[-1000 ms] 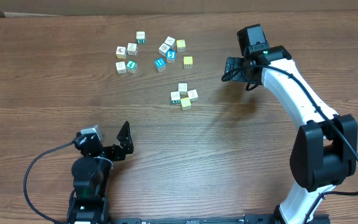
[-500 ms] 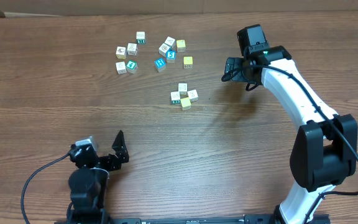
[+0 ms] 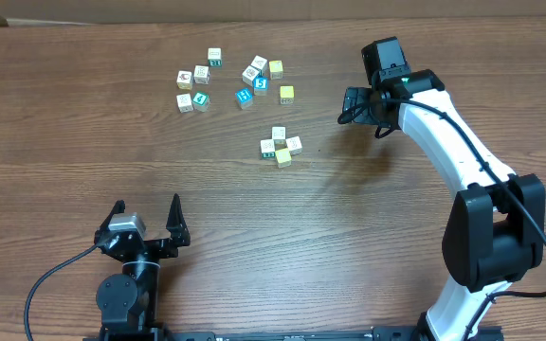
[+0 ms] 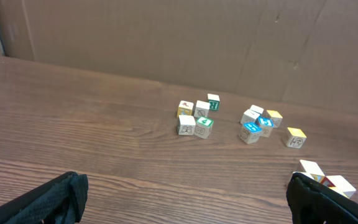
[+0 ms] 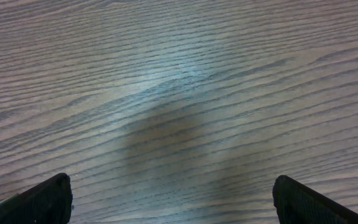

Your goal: Form a circle

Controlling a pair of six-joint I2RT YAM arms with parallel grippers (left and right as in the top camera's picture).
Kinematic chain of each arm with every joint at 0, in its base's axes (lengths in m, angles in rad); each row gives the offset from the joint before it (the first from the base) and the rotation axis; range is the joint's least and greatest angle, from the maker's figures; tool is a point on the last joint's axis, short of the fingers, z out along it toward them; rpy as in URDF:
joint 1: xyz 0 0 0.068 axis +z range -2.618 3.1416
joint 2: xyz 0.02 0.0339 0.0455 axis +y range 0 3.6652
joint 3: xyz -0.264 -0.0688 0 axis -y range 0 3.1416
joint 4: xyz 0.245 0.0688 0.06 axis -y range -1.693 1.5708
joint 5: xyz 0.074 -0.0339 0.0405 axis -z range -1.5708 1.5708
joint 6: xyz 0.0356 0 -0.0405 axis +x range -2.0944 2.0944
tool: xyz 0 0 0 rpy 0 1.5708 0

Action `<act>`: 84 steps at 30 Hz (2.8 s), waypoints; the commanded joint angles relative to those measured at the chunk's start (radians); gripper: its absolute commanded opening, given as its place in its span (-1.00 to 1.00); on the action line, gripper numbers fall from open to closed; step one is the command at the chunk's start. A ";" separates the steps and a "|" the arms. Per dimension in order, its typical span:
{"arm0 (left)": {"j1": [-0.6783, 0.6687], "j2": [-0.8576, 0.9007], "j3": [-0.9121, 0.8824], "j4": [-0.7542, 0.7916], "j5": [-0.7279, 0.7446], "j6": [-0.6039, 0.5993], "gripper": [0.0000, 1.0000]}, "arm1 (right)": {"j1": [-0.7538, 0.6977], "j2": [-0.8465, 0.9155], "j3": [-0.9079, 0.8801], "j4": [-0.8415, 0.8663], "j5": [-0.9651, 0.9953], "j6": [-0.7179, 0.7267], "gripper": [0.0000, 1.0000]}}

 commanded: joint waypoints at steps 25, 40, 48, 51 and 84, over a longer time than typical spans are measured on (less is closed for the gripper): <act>0.007 -0.010 -0.004 0.001 0.009 0.033 0.99 | -0.002 -0.014 0.013 0.003 -0.001 -0.004 1.00; 0.007 -0.010 -0.004 0.001 0.009 0.033 0.99 | -0.002 -0.008 0.013 0.003 -0.001 -0.004 1.00; 0.007 -0.010 -0.004 0.001 0.009 0.033 0.99 | -0.002 -0.006 0.013 0.012 -0.001 -0.004 1.00; 0.007 -0.010 -0.004 0.001 0.009 0.033 1.00 | -0.002 -0.006 0.013 0.025 -0.001 -0.004 1.00; 0.007 -0.010 -0.004 0.001 0.009 0.033 1.00 | -0.235 -0.128 -0.657 0.606 -0.234 -0.031 1.00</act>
